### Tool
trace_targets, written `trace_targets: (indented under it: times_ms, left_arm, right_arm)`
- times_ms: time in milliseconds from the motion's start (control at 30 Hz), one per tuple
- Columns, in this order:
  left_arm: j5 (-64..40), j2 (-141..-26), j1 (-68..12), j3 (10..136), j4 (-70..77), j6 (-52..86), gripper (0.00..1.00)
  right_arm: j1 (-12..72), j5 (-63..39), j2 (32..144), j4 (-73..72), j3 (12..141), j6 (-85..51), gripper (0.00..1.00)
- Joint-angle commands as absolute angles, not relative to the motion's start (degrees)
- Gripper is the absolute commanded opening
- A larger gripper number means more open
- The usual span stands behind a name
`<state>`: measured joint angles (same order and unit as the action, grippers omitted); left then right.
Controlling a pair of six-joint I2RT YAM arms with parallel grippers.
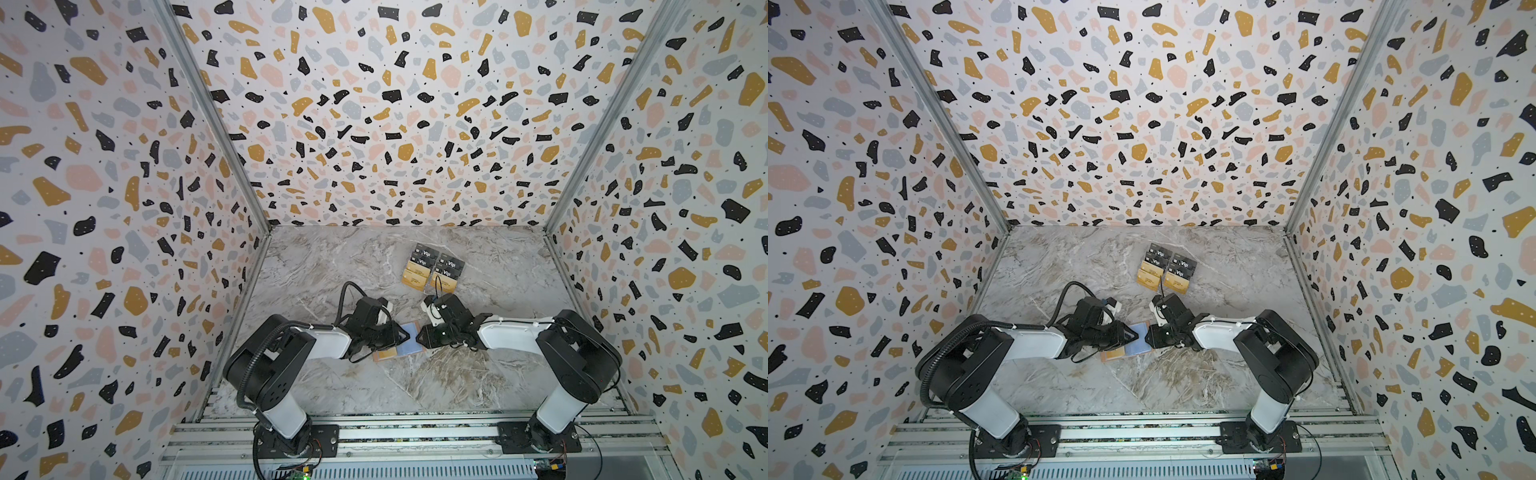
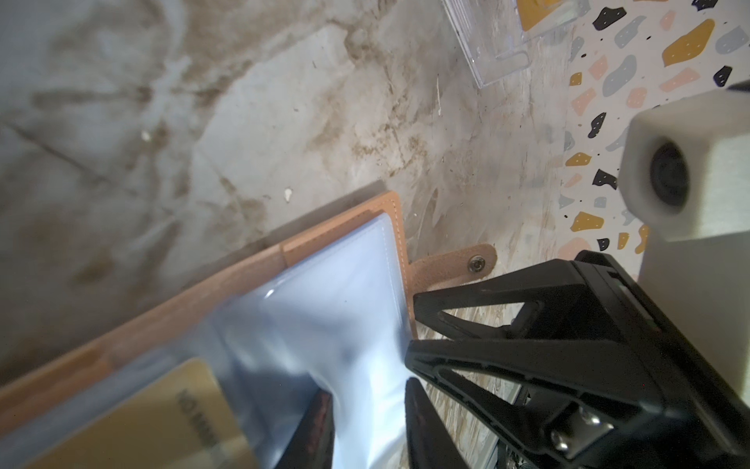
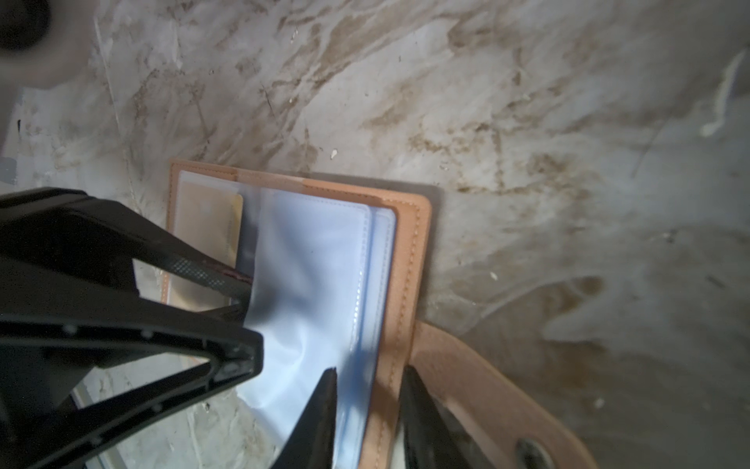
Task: Insert credit cards into a card holder
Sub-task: Flip over the card slot on the card holder.
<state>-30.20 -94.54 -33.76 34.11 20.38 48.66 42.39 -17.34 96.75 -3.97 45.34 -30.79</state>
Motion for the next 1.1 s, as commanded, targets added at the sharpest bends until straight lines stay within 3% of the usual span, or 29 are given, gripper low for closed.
trace_targets:
  times_ms: [0,600,1067]
  left_arm:
    - [-31.13,-94.92,-33.66,33.31,23.73,50.25,0.29]
    - [-28.99,-93.71,-33.57,30.26,29.09,55.91,0.0]
    - [-29.6,-90.23,-33.49,27.46,30.84,55.1,0.0]
  right_arm:
    - [42.89,-16.9,96.07,-1.59,44.71,-30.44,0.3]
    - [42.2,-16.64,89.18,-5.21,42.59,-35.04,0.31]
    - [39.72,-22.61,90.08,-9.81,40.19,-37.58,0.3]
